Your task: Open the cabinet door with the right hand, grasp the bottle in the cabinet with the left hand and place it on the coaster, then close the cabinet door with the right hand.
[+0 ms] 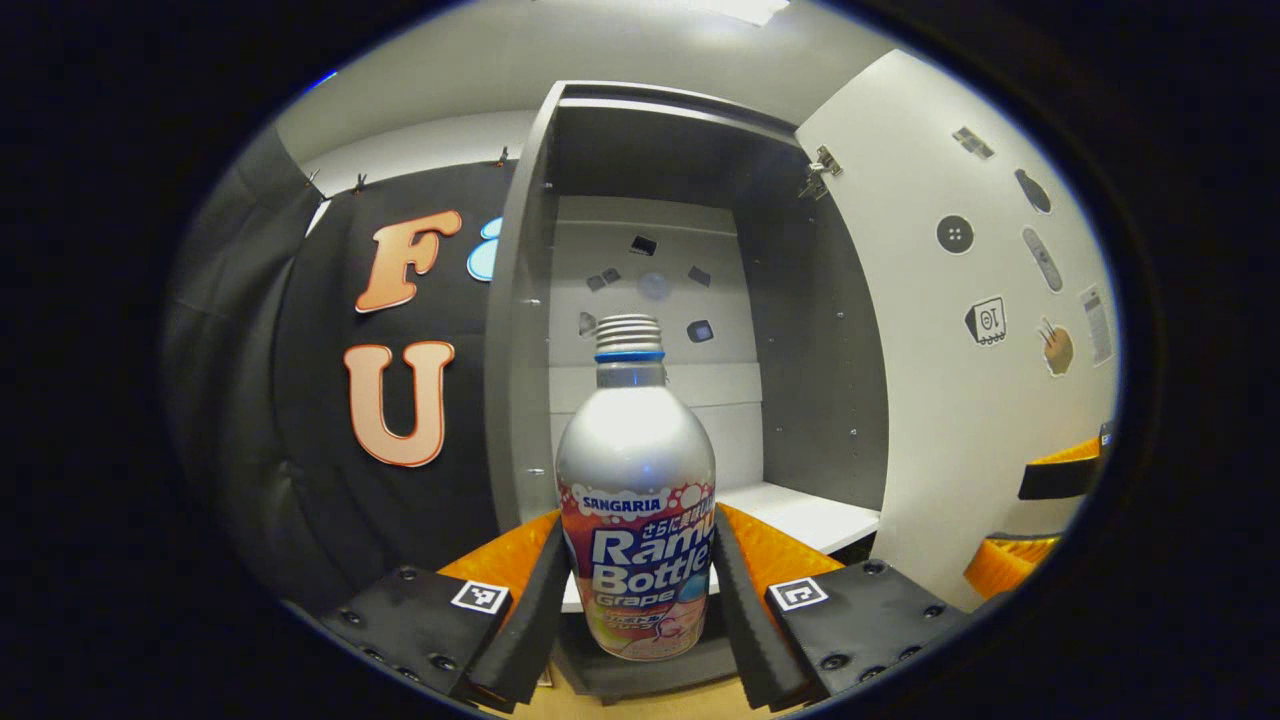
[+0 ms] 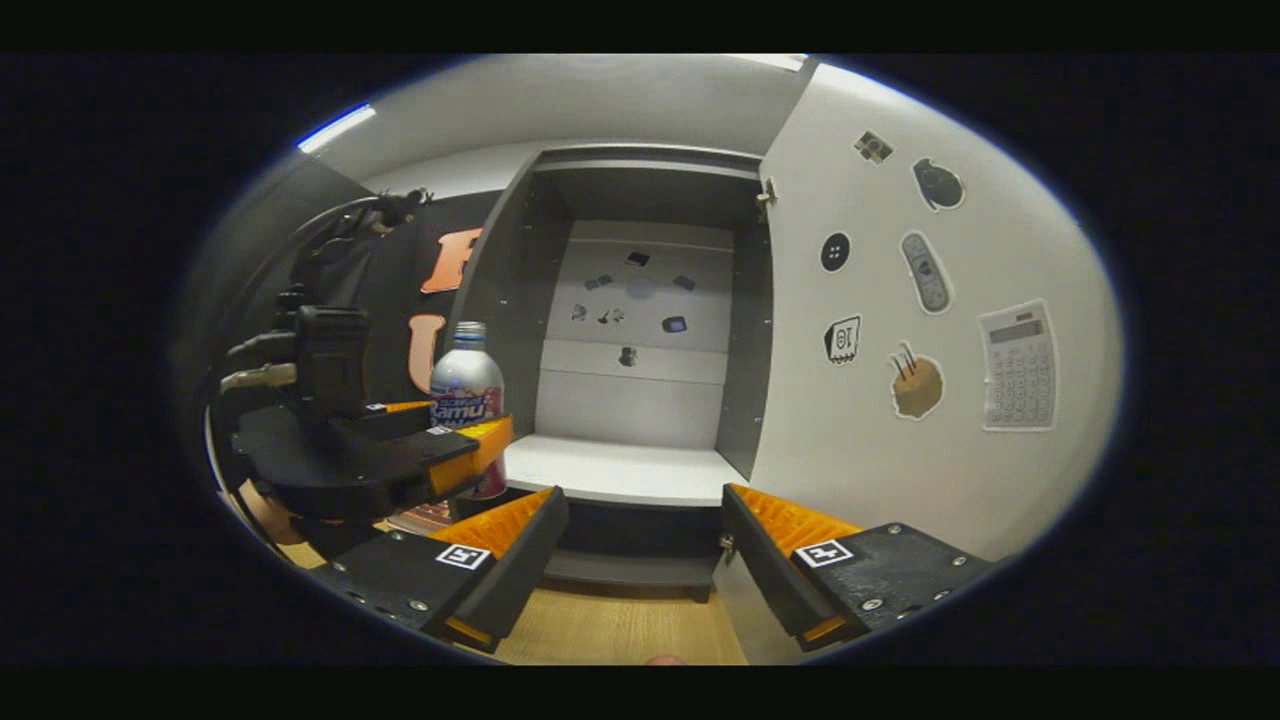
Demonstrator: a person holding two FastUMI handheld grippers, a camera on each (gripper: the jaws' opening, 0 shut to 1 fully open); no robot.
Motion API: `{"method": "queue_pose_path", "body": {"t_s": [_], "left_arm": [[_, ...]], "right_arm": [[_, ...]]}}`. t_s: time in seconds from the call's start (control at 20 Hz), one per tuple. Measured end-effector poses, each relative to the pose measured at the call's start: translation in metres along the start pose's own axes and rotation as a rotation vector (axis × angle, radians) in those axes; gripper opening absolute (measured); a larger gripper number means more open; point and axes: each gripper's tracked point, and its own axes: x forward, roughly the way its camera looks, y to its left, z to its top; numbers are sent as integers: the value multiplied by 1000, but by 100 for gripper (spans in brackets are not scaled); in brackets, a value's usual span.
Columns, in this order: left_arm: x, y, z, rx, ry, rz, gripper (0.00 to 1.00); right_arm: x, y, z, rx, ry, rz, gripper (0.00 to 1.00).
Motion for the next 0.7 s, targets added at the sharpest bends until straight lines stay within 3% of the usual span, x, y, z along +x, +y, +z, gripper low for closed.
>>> {"method": "queue_pose_path", "body": {"t_s": [0.25,0.55,0.7], "left_arm": [[-31,11,-3,8,-36,-22,80],[-75,20,-40,-19,22,-89,80],[-96,24,-65,-25,63,-125,80]], "right_arm": [[-20,23,2,52,-5,-36,95],[-57,81,-10,135,17,-62,94],[-78,101,-22,94,47,-92,95]]}}
